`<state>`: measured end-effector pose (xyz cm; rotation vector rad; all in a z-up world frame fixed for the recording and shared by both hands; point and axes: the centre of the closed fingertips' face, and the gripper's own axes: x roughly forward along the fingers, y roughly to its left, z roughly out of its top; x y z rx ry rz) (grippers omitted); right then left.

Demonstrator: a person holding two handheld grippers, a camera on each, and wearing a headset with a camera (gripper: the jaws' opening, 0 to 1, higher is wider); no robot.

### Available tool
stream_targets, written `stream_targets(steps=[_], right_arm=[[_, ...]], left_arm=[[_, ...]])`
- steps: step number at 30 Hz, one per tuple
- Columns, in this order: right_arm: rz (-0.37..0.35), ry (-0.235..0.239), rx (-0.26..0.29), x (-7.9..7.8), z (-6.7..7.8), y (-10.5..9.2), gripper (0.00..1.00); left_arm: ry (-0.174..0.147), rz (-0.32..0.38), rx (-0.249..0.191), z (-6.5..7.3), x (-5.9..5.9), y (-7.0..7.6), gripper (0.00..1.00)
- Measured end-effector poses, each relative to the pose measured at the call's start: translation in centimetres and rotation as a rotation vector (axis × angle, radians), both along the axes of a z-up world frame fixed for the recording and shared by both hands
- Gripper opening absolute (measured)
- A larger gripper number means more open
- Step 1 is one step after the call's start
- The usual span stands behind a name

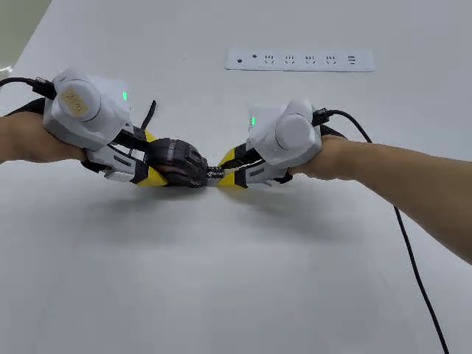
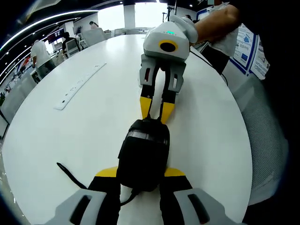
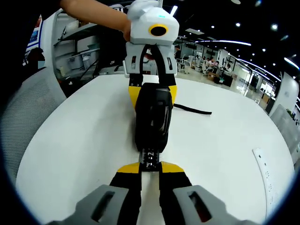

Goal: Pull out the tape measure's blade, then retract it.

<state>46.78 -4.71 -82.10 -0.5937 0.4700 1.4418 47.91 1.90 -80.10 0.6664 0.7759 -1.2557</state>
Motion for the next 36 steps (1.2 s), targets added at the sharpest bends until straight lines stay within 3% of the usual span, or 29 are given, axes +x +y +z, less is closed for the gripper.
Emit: stream_targets(steps=[36], right_arm=[[0.005,0.015,-0.007,-0.3,0.7,-3.3,0.12]], left_arm=[[0.03,0.031,-0.018,-0.2,0.1,0.3,0.29]])
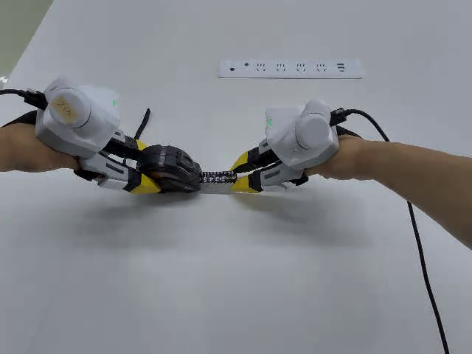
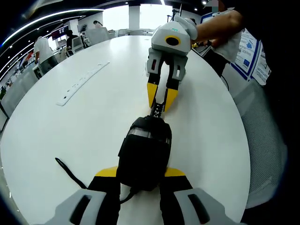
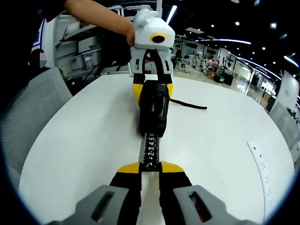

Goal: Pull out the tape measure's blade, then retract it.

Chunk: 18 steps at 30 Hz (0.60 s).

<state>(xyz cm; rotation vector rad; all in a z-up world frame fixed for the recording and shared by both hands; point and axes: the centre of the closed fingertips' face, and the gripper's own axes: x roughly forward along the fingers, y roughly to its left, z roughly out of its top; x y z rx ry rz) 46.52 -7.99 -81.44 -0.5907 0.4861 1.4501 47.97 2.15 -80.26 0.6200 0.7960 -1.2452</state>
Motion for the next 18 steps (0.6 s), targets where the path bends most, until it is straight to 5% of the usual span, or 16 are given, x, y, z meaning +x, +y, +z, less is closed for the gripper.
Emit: stream_targets(steps=[18], right_arm=[[-0.004,-0.002,-0.008,-0.1,0.2,-1.3,0.12]], left_arm=[[0.006,0.015,0.001,0.0,-0.1,0.0,0.29]])
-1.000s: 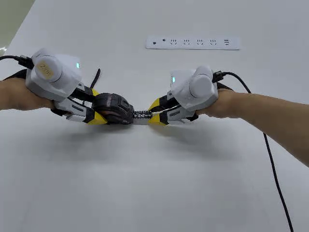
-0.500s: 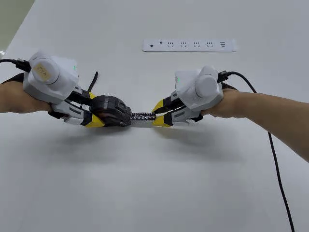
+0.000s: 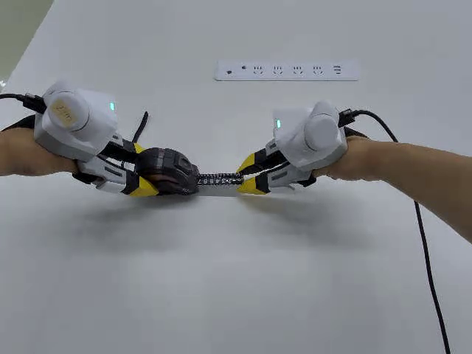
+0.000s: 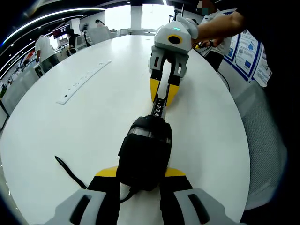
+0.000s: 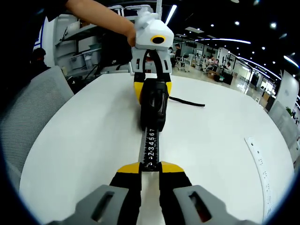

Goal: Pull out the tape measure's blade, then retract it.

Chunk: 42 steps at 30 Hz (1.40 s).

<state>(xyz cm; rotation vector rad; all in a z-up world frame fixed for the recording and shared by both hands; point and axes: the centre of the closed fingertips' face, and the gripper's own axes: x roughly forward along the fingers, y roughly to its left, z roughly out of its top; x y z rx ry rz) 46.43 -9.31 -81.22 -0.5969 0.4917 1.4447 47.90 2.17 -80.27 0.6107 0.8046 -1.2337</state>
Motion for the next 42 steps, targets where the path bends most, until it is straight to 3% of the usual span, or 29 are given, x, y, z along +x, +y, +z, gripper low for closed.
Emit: stream_targets(steps=[42], right_arm=[[-0.026,0.034,0.0,-0.2,-0.4,-4.1,0.12]], left_arm=[[0.011,0.031,-0.004,-0.4,0.1,-0.1,0.29]])
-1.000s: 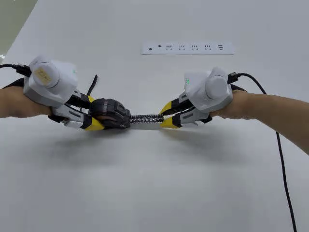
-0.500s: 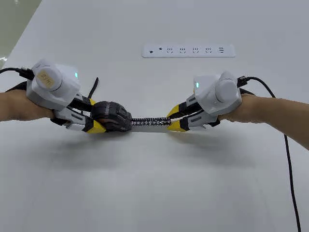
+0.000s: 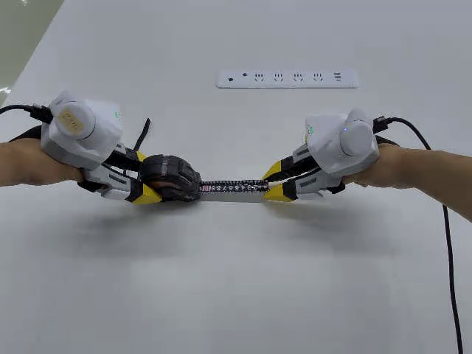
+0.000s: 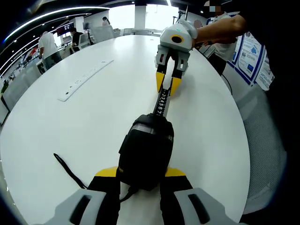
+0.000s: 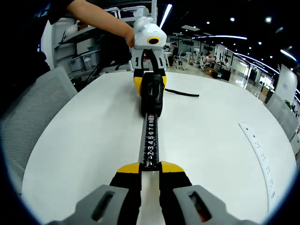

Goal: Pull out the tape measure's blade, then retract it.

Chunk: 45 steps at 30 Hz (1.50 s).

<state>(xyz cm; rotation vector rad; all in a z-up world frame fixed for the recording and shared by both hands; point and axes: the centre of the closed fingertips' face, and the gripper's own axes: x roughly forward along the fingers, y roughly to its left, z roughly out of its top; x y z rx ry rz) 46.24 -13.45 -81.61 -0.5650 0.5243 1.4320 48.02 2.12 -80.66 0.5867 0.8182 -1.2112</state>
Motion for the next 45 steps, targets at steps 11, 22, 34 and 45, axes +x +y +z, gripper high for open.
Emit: stream_targets(steps=[11,22,34,45], right_arm=[[-0.007,0.011,-0.006,-0.2,0.0,-1.4,0.12],[-0.013,0.021,-0.015,-0.4,-0.1,-2.8,0.12],[-0.028,0.036,-0.019,-0.4,-0.2,-4.3,0.12],[-0.041,0.044,-0.028,-0.6,-0.3,-5.7,0.12]], left_arm=[[0.003,0.005,0.004,-0.1,0.0,0.1,0.29],[0.0,0.003,0.01,-0.4,0.0,0.1,0.29],[-0.001,0.001,0.009,-0.3,-0.1,0.1,0.29],[0.002,0.005,0.006,-0.4,-0.1,0.0,0.29]])
